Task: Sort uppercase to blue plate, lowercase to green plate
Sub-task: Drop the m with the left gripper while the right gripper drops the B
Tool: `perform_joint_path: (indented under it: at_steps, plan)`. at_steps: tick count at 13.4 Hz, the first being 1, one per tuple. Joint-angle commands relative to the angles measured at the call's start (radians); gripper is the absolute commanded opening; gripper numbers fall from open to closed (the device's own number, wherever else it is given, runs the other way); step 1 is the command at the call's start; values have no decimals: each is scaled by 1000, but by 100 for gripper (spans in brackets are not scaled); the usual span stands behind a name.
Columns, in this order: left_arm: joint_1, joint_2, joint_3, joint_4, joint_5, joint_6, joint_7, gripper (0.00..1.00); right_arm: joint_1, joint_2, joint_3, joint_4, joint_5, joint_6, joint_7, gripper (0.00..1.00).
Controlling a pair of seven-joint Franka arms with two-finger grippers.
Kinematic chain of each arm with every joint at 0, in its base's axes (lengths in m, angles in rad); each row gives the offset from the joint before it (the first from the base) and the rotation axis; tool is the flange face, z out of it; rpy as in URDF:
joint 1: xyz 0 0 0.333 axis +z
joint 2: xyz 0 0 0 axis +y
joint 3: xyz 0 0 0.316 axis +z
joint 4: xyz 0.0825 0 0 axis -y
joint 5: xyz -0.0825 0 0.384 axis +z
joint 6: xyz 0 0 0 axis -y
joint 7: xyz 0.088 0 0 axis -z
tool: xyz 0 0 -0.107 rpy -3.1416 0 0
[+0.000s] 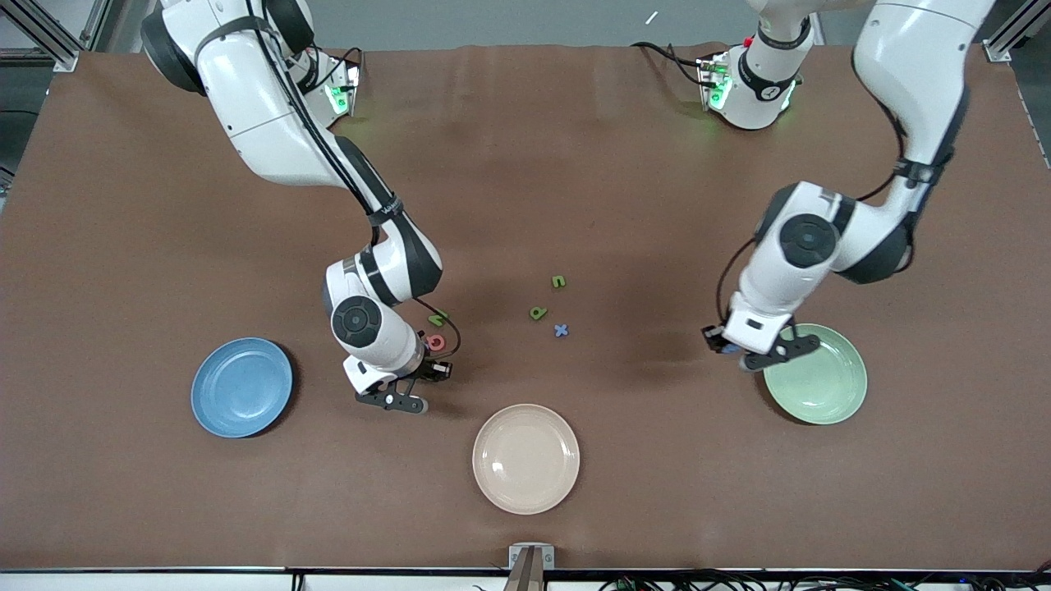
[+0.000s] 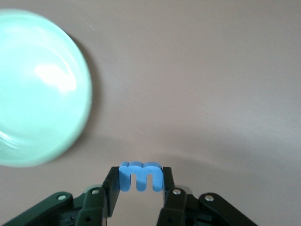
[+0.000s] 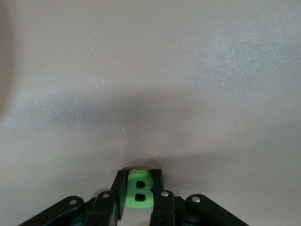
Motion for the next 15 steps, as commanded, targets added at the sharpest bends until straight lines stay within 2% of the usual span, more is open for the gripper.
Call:
perform_joint_path:
  at_steps: [1,4,5,6,7,10,12,15]
  plan:
    - [133,44,-10,53,17,-8,215,0,-97,-22,7,32,10,-36,-31,1]
    - [207,113,-9,108,15,-7,402,3,-175,-88,-2,59,1,-171,-218,1]
    - [223,133,-9,121,15,-7,433,22,-211,-111,-2,59,1,-220,-293,2]
    - [234,138,-9,129,15,-7,443,71,-255,-133,-2,56,2,-273,-371,2]
    - [240,135,-9,129,17,-7,455,100,-295,-140,-2,55,1,-321,-431,2]
    - [228,95,-20,118,14,-46,480,100,-422,-134,-4,49,-1,-342,-663,2]
    - [227,78,-105,113,1,-126,414,100,-479,-130,-5,33,-1,-342,-760,2]
    - [202,87,-234,113,4,-179,155,100,-528,-108,-5,16,-17,-340,-843,5]
